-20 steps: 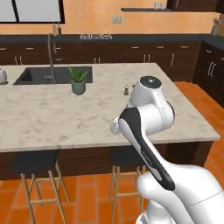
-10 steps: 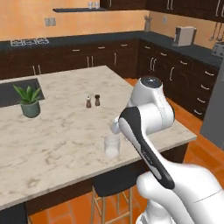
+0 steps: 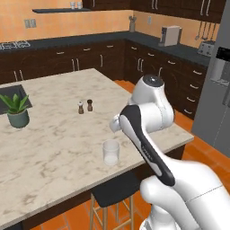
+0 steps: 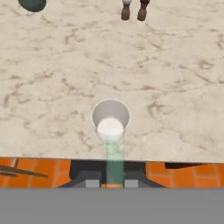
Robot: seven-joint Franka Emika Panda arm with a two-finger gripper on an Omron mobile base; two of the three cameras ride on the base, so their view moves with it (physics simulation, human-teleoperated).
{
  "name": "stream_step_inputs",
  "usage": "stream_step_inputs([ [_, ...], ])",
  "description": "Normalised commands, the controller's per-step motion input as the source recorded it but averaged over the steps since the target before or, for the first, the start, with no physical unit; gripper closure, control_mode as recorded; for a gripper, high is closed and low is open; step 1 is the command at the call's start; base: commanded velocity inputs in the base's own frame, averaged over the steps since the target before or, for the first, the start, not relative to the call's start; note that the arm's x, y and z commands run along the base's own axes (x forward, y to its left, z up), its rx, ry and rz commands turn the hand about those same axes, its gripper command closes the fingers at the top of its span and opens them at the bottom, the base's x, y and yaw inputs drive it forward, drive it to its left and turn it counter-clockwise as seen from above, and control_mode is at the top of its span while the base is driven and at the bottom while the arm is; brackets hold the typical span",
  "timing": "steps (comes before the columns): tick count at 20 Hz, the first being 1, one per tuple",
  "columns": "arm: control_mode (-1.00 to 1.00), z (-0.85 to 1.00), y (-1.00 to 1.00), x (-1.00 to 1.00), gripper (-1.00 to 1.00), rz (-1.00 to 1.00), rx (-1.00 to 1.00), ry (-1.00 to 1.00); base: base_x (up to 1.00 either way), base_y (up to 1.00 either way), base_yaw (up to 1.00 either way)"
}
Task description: Take a straw from the drawer in front and place it inside the glass cup on the dining counter.
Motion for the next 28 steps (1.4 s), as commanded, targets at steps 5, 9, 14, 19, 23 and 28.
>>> stream_step_inputs([
  [5, -1.0, 0.5, 0.11, 0.0, 1.0, 0.14, 0.28, -0.18, 0.0, 0.0, 0.0],
  [9, -1.0, 0.08, 0.0, 0.05, 1.0, 0.28, 0.17, -0.22, 0.0, 0.0, 0.0],
  [14, -1.0, 0.0, 0.0, 0.4, 1.0, 0.25, 0.11, -0.1, 0.0, 0.0, 0.0],
  [19, -1.0, 0.0, 0.23, 0.25, 1.0, 0.22, 0.23, 0.03, 0.0, 0.0, 0.0],
  [23, -1.0, 0.0, 0.2, 0.0, 1.0, 0.21, 0.27, 0.0, 0.0, 0.0, 0.0],
  [28, -1.0, -0.05, 0.02, 0.0, 1.0, 0.24, 0.12, -0.1, 0.0, 0.0, 0.0],
])
